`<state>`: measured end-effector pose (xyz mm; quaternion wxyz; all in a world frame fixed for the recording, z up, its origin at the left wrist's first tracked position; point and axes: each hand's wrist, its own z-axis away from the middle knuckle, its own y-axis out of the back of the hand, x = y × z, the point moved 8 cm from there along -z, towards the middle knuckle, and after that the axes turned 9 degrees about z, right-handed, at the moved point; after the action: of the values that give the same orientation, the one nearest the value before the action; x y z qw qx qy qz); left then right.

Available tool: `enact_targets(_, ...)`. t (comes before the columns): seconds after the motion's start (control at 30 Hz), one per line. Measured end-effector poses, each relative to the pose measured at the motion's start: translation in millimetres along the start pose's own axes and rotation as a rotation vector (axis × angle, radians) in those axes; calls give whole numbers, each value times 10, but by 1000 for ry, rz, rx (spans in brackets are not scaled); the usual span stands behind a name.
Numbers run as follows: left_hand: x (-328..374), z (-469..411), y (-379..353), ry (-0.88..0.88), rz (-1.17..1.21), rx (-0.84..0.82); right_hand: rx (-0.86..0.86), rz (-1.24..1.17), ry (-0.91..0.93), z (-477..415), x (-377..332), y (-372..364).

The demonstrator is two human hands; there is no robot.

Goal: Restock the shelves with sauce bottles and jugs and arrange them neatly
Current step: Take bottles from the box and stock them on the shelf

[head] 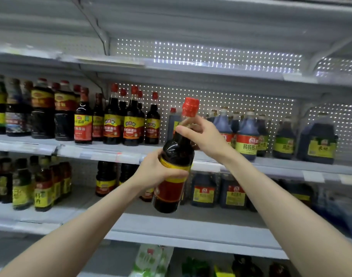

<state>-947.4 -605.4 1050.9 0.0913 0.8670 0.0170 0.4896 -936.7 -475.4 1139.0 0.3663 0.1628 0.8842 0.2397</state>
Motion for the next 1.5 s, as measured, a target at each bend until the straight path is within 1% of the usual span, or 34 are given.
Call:
enact_targets(0.17,146,-161,177,-40,11,39,-129,8,-17,-194,-85,-157)
enact_targets(0.33,159,-373,430,-77,4,54,-159,52,-37,-426,-66,-359)
enact_targets(0.47,174,-542,671,-102,0,67,-111,54,-9,-660,-128,-469)
enact_targets(0.57,141,-667,910,-111,29,44,-70,95,31,-854,-234,-624)
enact_targets(0.83,85,-977,1699,-160,107,-21,40,125,46,-1407,-556,-1146)
enact_targets(1.03,-22,-1268,2127,-186,130,-51,117,117,47,-1711,-681,-1422)
enact_targets(1.3,-311,-1561,2335,-193,191,-66,142,171,62,-2002,-587,-1652)
enact_targets(1.5,-401,-1850,2293,-209,185,-55,174,158,51,-2226,-384,-1595)
